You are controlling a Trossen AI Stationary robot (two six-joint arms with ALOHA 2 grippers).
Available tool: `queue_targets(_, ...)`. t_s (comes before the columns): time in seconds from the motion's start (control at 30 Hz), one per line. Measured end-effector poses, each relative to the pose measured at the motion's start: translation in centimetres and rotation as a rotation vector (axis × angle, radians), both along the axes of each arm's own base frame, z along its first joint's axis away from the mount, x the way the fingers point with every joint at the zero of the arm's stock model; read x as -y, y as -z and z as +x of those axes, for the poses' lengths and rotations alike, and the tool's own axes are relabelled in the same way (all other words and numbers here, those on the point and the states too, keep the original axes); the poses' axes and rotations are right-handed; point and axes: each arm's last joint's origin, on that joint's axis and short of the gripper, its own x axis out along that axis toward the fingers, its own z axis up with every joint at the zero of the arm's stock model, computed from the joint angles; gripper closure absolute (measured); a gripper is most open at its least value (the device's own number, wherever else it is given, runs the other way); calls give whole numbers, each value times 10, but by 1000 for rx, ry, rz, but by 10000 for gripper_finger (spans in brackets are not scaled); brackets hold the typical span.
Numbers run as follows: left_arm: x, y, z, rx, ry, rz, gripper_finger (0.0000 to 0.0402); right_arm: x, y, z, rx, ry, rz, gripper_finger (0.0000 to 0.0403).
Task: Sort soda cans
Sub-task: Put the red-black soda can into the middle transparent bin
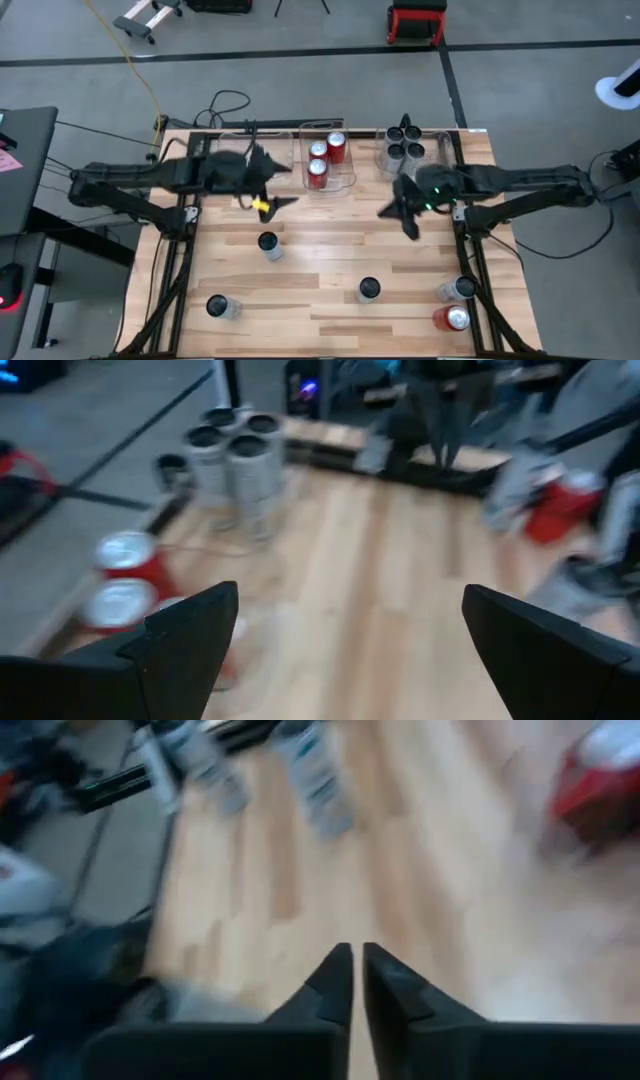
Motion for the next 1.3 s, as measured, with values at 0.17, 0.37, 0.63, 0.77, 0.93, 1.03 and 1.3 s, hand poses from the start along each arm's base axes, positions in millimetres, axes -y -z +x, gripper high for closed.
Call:
queue_targets(0.17,28,26,3,98,88,-65,19,-34,6,-21,-150,-35,121,298)
queue_targets(0.37,41,40,6,117,101,-30,19,-64,8,-35,-260,-12,226,226)
queue_targets(0.63,45,41,10,123,76,3,19,-98,3,-41,-453,61,359,197)
queue_targets(0.77,48,47,12,91,86,11,19,-123,1,-38,-526,84,409,204)
queue_targets(0.93,57,48,13,90,92,48,19,-158,5,-36,-675,114,498,213)
queue_targets(1.03,61,47,13,104,110,74,19,-178,7,-36,-758,145,544,221)
queue_targets(1.3,63,44,13,121,126,112,19,-231,10,-48,-964,294,652,248)
